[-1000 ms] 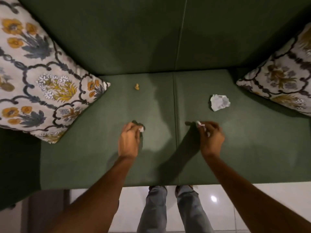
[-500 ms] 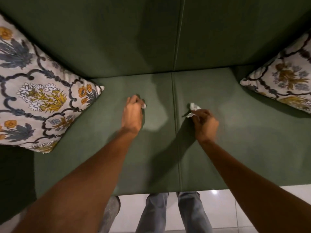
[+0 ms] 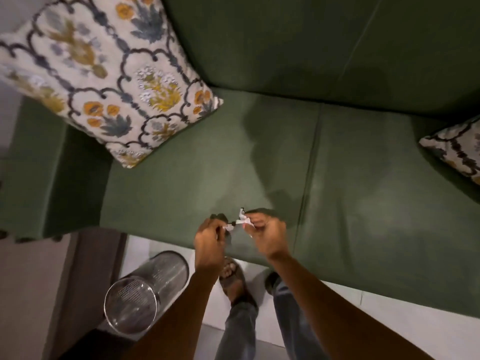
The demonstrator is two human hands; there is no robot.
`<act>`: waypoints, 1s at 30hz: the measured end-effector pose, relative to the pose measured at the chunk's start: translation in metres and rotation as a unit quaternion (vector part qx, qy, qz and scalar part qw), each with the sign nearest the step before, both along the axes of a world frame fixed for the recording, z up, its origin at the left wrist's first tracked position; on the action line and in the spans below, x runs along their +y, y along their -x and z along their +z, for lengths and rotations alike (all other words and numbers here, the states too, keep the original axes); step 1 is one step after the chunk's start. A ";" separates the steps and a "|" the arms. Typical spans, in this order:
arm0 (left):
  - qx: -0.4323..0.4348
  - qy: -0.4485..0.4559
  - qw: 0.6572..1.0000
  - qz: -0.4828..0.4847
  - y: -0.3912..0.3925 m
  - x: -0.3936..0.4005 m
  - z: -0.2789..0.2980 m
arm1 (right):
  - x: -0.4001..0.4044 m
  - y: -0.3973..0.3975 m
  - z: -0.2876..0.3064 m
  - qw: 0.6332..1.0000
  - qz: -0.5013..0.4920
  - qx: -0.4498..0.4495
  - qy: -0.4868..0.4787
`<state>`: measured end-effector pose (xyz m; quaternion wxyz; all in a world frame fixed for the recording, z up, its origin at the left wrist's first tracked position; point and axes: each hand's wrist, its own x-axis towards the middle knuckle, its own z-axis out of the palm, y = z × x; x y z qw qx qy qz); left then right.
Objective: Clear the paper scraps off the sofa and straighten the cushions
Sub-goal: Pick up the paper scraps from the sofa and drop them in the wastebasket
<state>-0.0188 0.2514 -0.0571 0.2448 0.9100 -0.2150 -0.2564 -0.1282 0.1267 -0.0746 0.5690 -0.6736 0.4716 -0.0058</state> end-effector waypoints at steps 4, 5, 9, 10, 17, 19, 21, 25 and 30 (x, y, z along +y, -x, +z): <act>-0.003 -0.004 0.995 0.098 0.014 0.074 0.002 | 0.058 -0.010 -0.010 0.997 0.077 -0.011 -0.007; -0.003 -0.007 0.994 0.113 0.016 0.095 0.003 | 0.076 -0.016 -0.014 0.995 0.097 0.001 0.008; 0.015 -0.005 0.981 0.194 0.015 0.183 -0.004 | 0.151 -0.045 -0.025 0.988 0.148 0.035 -0.025; 0.017 -0.006 0.975 0.222 0.011 0.205 -0.006 | 0.173 -0.054 -0.028 0.986 0.158 0.030 -0.035; -0.003 -0.051 0.943 0.329 -0.022 0.351 -0.044 | 0.326 -0.102 -0.046 0.976 0.205 0.021 -0.076; 0.000 -0.053 0.938 0.343 -0.028 0.382 -0.056 | 0.365 -0.110 -0.060 0.972 0.220 0.018 -0.078; 0.006 -0.080 0.941 0.330 -0.033 0.407 -0.070 | 0.400 -0.116 -0.076 0.971 0.233 0.010 -0.054; 0.059 -0.122 0.950 0.281 -0.030 0.432 -0.091 | 0.437 -0.115 -0.092 0.963 0.263 0.021 -0.055; 0.073 -0.142 0.946 0.282 -0.026 0.434 -0.086 | 0.437 -0.104 -0.084 0.956 0.292 0.024 -0.015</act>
